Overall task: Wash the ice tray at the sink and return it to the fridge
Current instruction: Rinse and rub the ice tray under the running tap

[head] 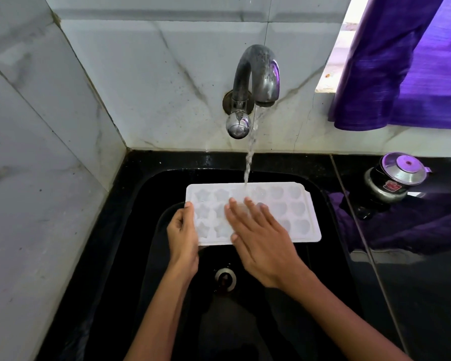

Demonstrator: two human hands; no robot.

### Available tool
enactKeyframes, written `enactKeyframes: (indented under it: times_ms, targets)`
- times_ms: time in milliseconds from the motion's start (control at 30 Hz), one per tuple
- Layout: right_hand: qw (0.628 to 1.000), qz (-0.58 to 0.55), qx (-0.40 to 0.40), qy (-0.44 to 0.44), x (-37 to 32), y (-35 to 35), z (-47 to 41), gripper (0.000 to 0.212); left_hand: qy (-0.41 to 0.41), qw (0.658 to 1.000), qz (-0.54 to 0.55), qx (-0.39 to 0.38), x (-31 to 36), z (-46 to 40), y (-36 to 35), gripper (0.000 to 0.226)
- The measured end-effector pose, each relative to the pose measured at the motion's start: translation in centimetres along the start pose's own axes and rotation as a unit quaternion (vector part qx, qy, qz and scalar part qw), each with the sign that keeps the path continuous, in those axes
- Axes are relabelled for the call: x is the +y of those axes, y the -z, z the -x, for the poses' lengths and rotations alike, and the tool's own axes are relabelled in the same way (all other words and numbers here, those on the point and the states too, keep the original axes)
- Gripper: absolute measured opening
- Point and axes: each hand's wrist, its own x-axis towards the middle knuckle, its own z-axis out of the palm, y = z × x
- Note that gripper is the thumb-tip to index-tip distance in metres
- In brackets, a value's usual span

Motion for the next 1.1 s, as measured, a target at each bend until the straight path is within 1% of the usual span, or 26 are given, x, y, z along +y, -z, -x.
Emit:
enactKeyframes:
  times_ms: [67, 133, 300, 433, 533, 600, 667, 800, 900, 967, 1100]
  targets:
    - [0.999, 0.006, 0.003, -0.052, 1.0, 0.1, -0.1, 0.059, 0.012, 1.000, 0.005, -0.002, 0.2, -0.2, 0.2, 0.028]
    - [0.997, 0.009, 0.015, -0.071, 1.1, 0.1, -0.8, 0.060, 0.021, 1.000, 0.016, -0.010, 0.2, -0.2, 0.1, 0.028]
    - [0.999, 0.021, 0.029, -0.005, -1.6, -0.6, -1.9, 0.056, 0.013, 0.999, 0.017, -0.033, -0.3, 0.3, -0.7, 0.029]
    - [0.999, -0.005, 0.025, 0.024, -0.8, -0.6, -0.7, 0.053, 0.015, 0.999, 0.029, -0.032, -0.2, 0.1, -0.5, 0.029]
    - [1.000, 0.006, 0.022, -0.020, 1.0, -0.6, -0.4, 0.056, 0.022, 0.999, 0.026, -0.043, -0.4, 0.0, -0.9, 0.029]
    - [0.997, 0.015, 0.032, -0.063, 1.5, -0.6, -1.0, 0.059, 0.040, 0.997, 0.025, -0.064, -0.7, 0.4, -1.7, 0.029]
    - [0.995, 0.036, 0.048, -0.075, 1.2, -0.6, -1.6, 0.059, 0.055, 0.994, 0.021, -0.092, -1.0, 0.8, -2.6, 0.029]
    - [0.996, 0.074, 0.048, -0.015, 0.4, -0.8, -1.6, 0.054, 0.063, 0.987, -0.003, -0.146, -1.3, 1.4, -4.2, 0.031]
    - [0.997, 0.070, 0.041, 0.018, 1.7, -0.5, -0.1, 0.051, 0.080, 0.986, 0.016, -0.146, -1.1, 1.4, -4.6, 0.030]
    - [0.997, 0.069, 0.032, -0.004, 2.7, -0.2, 1.0, 0.053, 0.088, 0.987, 0.035, -0.128, -0.7, 1.0, -4.6, 0.028]
    - [0.992, 0.044, 0.050, -0.110, 3.8, 0.0, 0.1, 0.064, 0.102, 0.985, 0.047, -0.130, -0.3, 0.9, -4.8, 0.029]
